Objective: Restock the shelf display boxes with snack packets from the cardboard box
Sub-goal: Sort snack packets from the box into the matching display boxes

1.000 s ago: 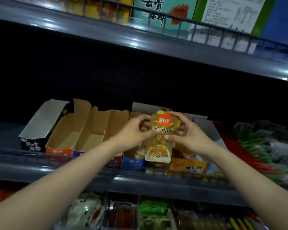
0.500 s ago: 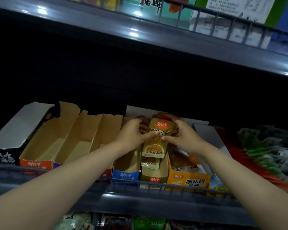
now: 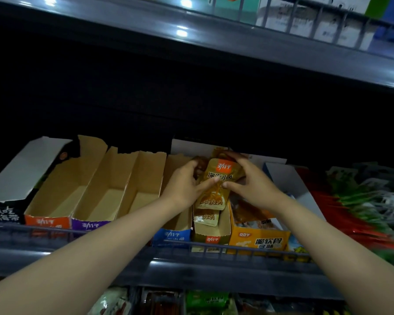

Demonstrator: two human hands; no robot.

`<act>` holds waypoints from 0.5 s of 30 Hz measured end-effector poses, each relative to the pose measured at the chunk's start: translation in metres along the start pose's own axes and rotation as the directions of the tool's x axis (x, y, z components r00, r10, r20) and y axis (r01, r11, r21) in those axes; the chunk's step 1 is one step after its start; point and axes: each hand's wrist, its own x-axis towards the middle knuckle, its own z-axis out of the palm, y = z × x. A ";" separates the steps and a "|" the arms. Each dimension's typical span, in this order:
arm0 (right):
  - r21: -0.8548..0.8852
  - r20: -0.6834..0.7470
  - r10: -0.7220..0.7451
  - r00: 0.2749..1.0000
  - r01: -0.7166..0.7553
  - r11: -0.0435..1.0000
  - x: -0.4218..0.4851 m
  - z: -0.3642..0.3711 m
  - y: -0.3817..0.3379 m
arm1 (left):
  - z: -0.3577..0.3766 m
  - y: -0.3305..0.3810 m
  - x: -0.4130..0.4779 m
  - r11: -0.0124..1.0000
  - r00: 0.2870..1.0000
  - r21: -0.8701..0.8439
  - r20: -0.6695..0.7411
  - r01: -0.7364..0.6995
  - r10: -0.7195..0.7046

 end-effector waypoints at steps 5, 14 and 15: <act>-0.052 0.044 0.011 0.999 -0.009 0.999 -0.005 0.005 -0.004 | 0.004 -0.002 -0.009 0.998 0.991 -0.018 0.116 0.068 -0.066; -0.041 0.066 0.006 0.998 -0.004 0.999 -0.011 0.008 -0.006 | -0.005 0.000 -0.008 0.846 0.988 0.533 0.120 0.019 -0.097; -0.006 0.086 0.010 0.996 -0.010 1.000 -0.011 0.009 -0.007 | -0.003 -0.001 -0.009 0.853 0.987 0.520 0.112 0.042 -0.116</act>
